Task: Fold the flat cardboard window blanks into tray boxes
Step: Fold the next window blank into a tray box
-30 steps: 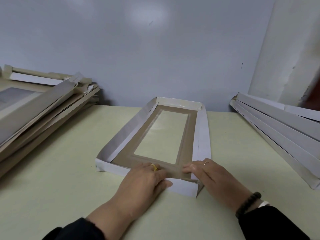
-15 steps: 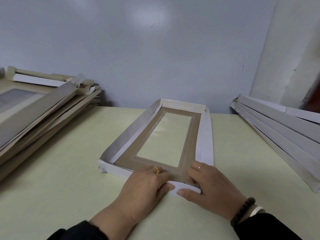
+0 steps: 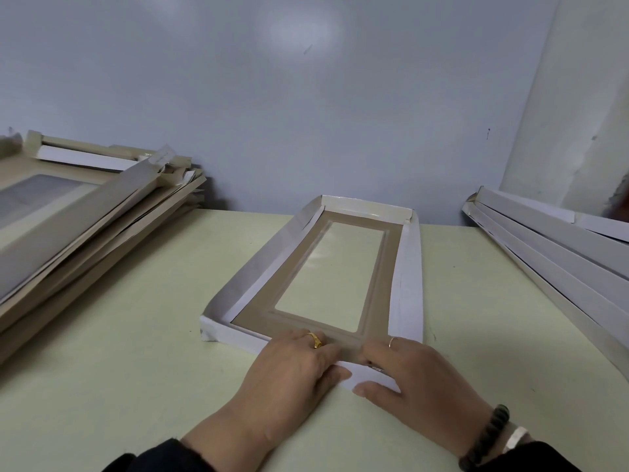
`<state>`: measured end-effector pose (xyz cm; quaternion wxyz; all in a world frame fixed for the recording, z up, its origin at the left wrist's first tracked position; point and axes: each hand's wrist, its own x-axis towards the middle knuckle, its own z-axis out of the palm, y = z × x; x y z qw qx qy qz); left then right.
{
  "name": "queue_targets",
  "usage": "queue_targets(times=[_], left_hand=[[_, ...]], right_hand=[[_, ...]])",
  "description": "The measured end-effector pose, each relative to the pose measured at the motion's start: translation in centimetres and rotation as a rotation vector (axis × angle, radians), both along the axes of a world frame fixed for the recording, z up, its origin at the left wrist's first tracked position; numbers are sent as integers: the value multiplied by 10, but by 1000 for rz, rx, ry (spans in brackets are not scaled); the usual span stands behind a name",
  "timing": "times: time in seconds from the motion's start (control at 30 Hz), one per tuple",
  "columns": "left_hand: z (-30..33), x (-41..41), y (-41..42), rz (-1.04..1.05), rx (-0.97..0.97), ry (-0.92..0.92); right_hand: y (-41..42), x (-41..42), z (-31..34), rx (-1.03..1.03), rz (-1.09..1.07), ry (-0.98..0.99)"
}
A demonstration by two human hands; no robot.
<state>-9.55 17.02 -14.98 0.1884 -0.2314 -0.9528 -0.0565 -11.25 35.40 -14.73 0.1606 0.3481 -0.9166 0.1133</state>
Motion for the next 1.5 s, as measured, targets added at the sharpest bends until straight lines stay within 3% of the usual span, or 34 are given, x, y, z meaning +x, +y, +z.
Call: queue_targets(times=[0.23,0.47,0.8,0.97,1.13,1.23,1.4,1.5], left_hand=[[-6,-3,2,-31,0,98],[-1,-8,-20,47,32,-73],[-4,-28,-67,118,40,-39],[-7,-27,-68,111,370,-251],[-8,-15,-51,76,452,-203],[-8,-9,-39,3,392,-199],[-6,-3,-12,-137,390,-202],[-6,0,-4,-239,422,-260]], right_hand=[[0,-2,-2,31,-36,263],[18,-17,-14,33,-177,376],[42,-32,-20,17,-269,356],[42,-31,-21,-83,-284,327],[44,-31,-14,-80,-423,383],[34,-22,-4,-19,-503,372],[-4,-1,-16,-37,-249,281],[-17,6,-13,-132,-233,204]])
